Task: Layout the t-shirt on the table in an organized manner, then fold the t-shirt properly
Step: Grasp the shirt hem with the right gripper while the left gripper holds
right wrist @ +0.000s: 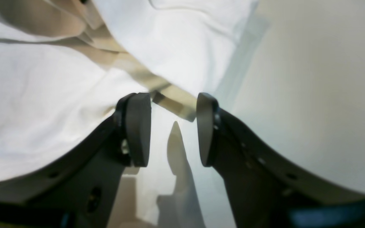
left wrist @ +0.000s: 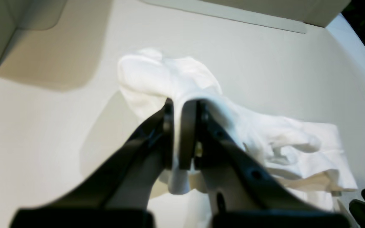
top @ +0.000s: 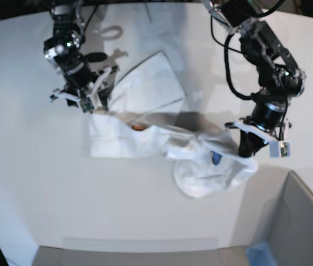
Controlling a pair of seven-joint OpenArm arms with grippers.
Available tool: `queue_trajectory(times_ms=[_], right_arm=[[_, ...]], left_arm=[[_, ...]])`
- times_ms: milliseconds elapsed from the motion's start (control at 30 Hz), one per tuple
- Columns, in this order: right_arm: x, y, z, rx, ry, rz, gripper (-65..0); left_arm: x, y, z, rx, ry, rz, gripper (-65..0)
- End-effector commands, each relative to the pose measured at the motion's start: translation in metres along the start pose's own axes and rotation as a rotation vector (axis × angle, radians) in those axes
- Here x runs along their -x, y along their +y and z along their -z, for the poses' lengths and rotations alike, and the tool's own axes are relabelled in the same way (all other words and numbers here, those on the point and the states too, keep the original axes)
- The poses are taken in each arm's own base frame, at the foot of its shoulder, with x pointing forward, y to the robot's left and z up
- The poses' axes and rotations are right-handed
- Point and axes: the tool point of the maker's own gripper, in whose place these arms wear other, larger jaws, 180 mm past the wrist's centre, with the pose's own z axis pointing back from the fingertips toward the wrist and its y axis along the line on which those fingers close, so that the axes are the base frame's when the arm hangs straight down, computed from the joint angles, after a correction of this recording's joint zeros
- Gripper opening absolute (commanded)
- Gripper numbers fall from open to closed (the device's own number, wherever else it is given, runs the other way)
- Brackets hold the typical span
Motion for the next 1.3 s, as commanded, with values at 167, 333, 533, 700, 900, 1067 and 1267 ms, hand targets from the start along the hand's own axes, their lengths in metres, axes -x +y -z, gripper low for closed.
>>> queue_trajectory(times_ms=[167,333,533,700,900,1067,1267], right_arm=[[-0.008,0.054,-0.005,-0.161,-0.040,-0.103,-40.8],[-0.019,0.093,-0.005,-0.249,-0.068,-0.107,-40.8],[-0.018,0.114,0.002,-0.283,-0.054,-0.037,-40.8],[-0.004,0.137,-0.007,-0.315,-0.016,0.046,-40.8],[-0.016,0.158,-0.021,-0.370,-0.052,0.201,-40.8],[-0.026,0.132,-0.028,-0.317,-0.073,0.492,-40.8],[-0.004,0.128,-0.032,-0.284,0.102,0.688,-40.8]], left_arm=[[-0.006,0.059,-0.019,-0.149,-0.074,-0.099,-65.0],[0.016,0.105,-0.024,-0.234,-0.015,-0.153,-65.0],[0.019,0.117,-0.031,-0.262,-0.006,-0.149,-65.0],[0.028,0.119,-0.035,-0.268,0.019,-0.146,-65.0],[0.027,0.122,-0.036,-0.273,0.024,-0.133,-65.0],[0.028,0.122,-0.036,-0.271,0.031,-0.133,-65.0],[0.034,0.125,-0.034,-0.270,0.049,-0.143,-65.0]])
